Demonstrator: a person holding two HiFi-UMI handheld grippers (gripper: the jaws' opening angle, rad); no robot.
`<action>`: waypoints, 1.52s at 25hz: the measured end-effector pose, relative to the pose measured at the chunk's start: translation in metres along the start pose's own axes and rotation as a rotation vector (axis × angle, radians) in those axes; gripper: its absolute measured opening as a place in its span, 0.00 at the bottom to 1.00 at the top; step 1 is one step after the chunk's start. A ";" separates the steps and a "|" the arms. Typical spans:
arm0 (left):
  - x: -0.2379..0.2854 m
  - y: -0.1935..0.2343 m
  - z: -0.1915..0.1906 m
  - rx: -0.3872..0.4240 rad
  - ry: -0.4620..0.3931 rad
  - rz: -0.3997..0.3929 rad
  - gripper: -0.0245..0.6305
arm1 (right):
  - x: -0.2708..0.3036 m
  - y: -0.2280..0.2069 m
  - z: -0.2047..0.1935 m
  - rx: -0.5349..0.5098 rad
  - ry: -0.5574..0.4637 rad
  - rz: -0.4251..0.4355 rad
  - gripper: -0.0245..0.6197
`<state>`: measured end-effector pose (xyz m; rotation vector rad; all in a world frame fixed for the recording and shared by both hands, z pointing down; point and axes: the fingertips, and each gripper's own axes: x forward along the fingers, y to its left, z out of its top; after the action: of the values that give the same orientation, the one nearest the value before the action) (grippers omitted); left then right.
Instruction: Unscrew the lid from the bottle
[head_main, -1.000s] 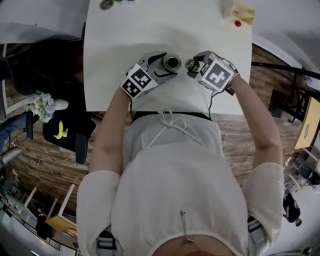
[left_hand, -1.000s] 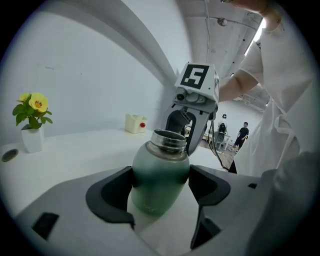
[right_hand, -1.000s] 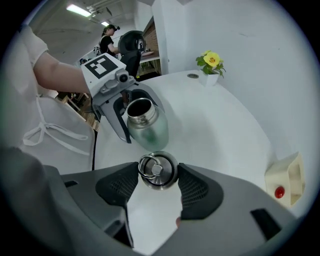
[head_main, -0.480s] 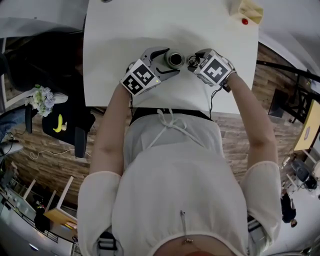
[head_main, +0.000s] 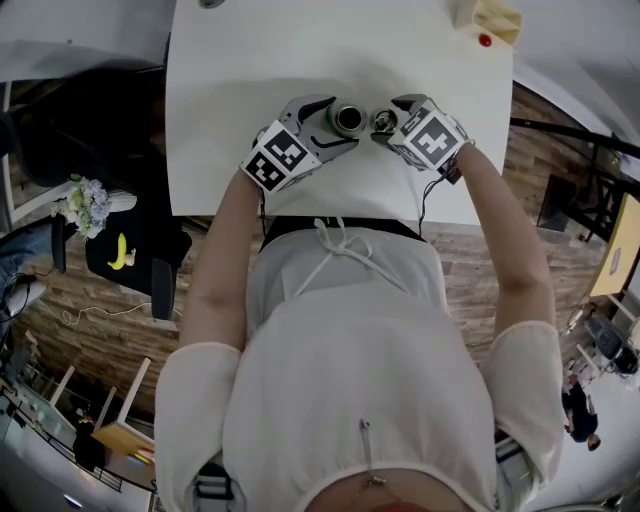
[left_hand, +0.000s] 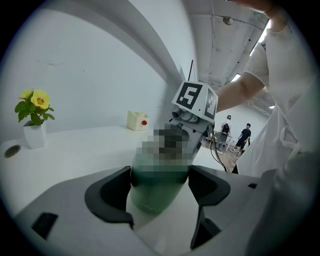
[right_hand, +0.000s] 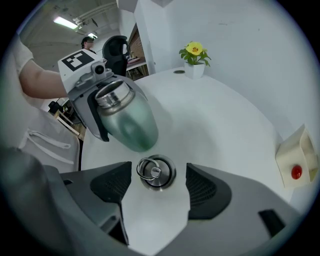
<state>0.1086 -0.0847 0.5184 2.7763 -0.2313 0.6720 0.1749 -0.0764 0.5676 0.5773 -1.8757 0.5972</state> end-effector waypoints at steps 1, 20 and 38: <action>-0.001 0.000 0.000 -0.006 -0.003 0.006 0.59 | -0.004 0.000 0.002 -0.002 -0.013 -0.006 0.59; -0.141 -0.021 0.164 0.159 -0.370 0.274 0.51 | -0.211 -0.008 0.090 0.172 -0.751 -0.447 0.12; -0.209 -0.007 0.209 0.139 -0.522 0.587 0.07 | -0.307 0.016 0.091 0.112 -1.149 -0.629 0.04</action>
<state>0.0146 -0.1224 0.2405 2.9684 -1.1713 0.0475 0.2083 -0.0861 0.2488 1.7596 -2.4698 -0.1282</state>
